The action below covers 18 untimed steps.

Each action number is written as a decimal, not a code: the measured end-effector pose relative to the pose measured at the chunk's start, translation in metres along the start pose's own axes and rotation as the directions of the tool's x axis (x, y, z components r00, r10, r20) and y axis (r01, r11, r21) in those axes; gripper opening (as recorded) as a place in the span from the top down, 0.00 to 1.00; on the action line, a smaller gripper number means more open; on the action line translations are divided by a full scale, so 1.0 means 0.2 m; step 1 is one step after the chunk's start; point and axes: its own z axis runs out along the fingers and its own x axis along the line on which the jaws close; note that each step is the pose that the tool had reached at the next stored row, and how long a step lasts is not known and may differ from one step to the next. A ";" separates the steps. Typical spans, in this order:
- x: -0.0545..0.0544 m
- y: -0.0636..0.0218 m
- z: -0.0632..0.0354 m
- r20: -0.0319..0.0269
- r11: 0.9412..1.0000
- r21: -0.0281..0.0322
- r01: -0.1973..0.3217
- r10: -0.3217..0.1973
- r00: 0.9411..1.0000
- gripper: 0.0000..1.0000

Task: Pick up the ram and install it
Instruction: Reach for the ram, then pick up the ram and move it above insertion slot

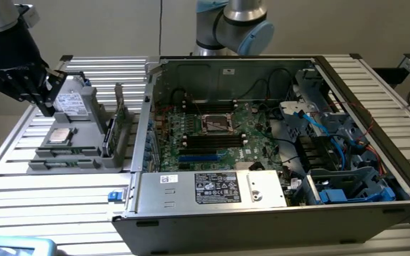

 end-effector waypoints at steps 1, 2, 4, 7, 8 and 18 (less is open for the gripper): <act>0.00 0.000 0.000 0.000 1.000 0.000 0.001 -0.001 1.000 0.89; 0.00 0.000 0.000 0.000 1.000 0.000 0.002 -0.002 1.000 0.89; 0.00 0.000 0.000 0.000 1.000 0.001 0.003 -0.003 1.000 0.89; 0.00 0.000 0.000 0.000 1.000 0.001 0.005 -0.005 1.000 0.89; 0.00 0.000 0.000 0.000 1.000 0.001 0.006 -0.006 1.000 0.89; 0.00 0.000 0.000 -0.001 1.000 0.003 0.013 -0.013 1.000 0.89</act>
